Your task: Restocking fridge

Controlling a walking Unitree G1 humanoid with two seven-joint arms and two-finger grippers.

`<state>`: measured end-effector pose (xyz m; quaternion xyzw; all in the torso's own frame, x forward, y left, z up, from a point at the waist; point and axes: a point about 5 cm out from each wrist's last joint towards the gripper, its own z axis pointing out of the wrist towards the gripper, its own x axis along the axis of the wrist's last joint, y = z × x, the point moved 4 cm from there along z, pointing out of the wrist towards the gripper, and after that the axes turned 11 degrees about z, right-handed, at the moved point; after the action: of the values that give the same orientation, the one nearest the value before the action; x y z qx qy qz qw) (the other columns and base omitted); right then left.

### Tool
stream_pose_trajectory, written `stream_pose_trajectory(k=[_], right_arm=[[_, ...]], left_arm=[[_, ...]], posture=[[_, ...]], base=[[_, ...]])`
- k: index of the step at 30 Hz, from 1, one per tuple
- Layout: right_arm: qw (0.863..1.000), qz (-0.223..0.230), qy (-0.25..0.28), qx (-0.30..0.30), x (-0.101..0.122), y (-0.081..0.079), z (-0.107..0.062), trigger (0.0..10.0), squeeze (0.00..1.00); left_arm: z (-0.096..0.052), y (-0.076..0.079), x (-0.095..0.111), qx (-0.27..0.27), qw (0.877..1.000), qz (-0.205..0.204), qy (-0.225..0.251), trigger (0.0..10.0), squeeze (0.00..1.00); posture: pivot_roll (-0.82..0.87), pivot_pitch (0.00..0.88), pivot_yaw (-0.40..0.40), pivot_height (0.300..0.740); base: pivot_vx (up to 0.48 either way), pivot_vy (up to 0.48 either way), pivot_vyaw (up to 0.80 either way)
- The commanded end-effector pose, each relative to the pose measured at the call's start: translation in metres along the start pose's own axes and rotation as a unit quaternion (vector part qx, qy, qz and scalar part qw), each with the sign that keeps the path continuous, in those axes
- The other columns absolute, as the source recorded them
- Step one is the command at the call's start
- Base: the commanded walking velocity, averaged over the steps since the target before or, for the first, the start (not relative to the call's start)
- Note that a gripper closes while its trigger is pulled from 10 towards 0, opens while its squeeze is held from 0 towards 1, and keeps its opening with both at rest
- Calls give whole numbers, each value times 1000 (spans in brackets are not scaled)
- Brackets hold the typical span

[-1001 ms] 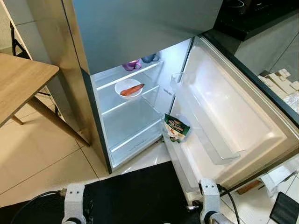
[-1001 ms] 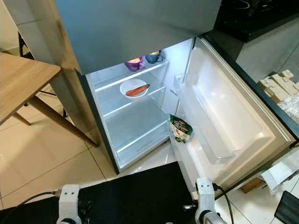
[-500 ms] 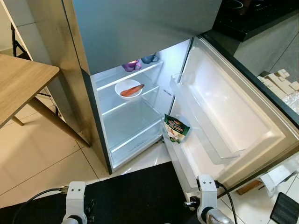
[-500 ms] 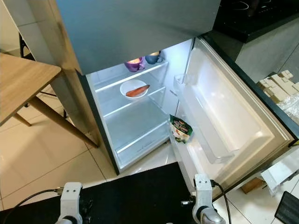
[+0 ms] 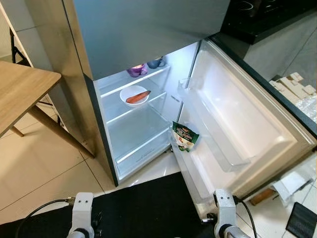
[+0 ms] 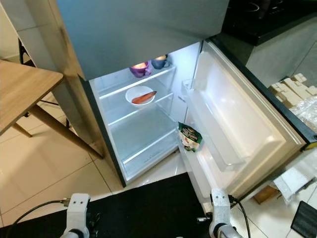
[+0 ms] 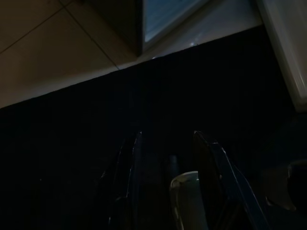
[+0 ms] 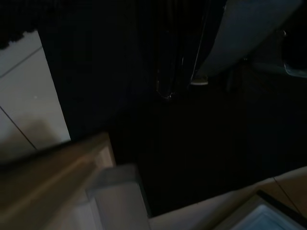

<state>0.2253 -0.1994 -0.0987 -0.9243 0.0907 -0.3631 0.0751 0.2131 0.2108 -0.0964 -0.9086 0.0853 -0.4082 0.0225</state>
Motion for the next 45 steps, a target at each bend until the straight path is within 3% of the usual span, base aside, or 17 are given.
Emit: stream_pose_trajectory(k=[1, 8, 32, 45], right_arm=[[1000, 9, -15, -9, -10, 6, -3, 10000, 0], [1000, 9, -14, -7, -8, 3, -1, 10000, 0], [1000, 1, -19, 1, -6, 4, -1, 10000, 0], [1000, 9, -19, 0, -8, 1, -1, 10000, 0]], left_arm=[[-2, 9, -11, -10, 1000, 1, -18, 10000, 0], [-3, 10, -13, -9, 1000, 1, -23, 10000, 0], [-3, 9, -17, -1, 999, -5, -33, 10000, 0], [-2, 4, -12, 2, 1000, -1, -27, 10000, 0]], posture=[[-120, 110, -26, 738], [-122, 100, -26, 738], [-123, 109, -38, 738], [-114, 100, -26, 738]], base=[[-255, 0, 0], [-258, 0, 0], [0, 0, 0], [0, 0, -758]])
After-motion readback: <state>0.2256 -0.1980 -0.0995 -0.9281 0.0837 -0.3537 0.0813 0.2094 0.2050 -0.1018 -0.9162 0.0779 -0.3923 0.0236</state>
